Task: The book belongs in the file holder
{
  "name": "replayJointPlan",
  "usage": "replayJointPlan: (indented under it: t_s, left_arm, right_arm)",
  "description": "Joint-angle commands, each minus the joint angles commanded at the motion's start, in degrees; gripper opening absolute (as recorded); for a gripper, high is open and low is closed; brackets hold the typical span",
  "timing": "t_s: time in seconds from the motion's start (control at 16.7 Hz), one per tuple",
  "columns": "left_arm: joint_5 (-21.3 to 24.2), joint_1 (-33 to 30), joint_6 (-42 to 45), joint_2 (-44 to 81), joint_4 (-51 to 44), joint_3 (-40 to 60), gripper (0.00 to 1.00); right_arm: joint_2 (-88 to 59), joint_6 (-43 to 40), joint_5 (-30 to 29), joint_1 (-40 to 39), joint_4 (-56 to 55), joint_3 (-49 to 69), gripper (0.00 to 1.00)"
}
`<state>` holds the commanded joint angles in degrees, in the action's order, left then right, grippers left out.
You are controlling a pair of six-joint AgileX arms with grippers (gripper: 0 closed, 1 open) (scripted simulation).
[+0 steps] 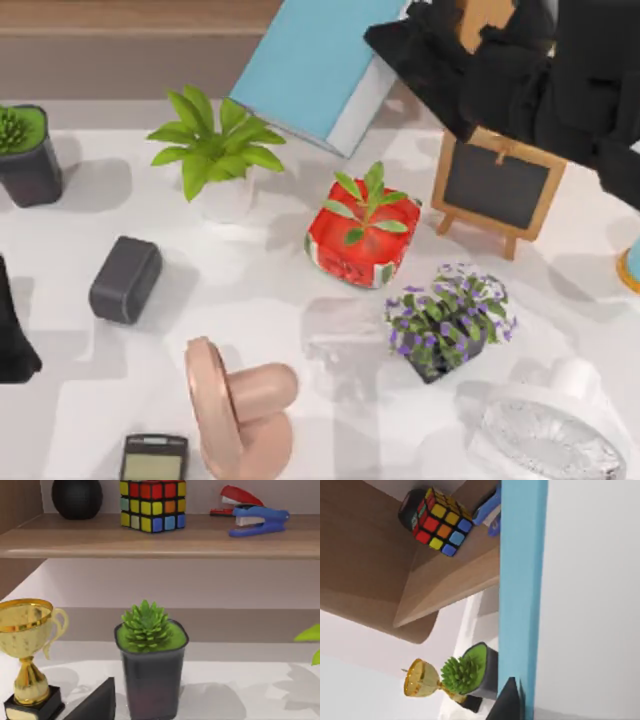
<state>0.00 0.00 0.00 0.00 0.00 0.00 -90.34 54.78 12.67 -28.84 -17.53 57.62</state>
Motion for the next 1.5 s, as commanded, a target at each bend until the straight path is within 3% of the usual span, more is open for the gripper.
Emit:
replayJointPlan:
  t_s: [0.42,0.9,1.14,1.5]
  left_arm:
    - [0.0,0.0,0.0,0.0,0.0,0.0,1.00]
    - [0.0,0.0,0.0,0.0,0.0,0.0,1.00]
    - [0.0,0.0,0.0,0.0,0.0,0.0,1.00]
    - [0.0,0.0,0.0,0.0,0.0,0.0,1.00]
  right_arm:
    - [7.9,18.2,12.5,23.0,-2.2,-13.4,0.00]
    - [-2.8,26.7,14.8,52.0,-12.2,-14.5,0.00]
    - [-11.1,27.8,14.1,58.2,-18.4,-9.7,0.00]
    - [-17.3,28.1,13.7,58.7,-22.0,-6.1,0.00]
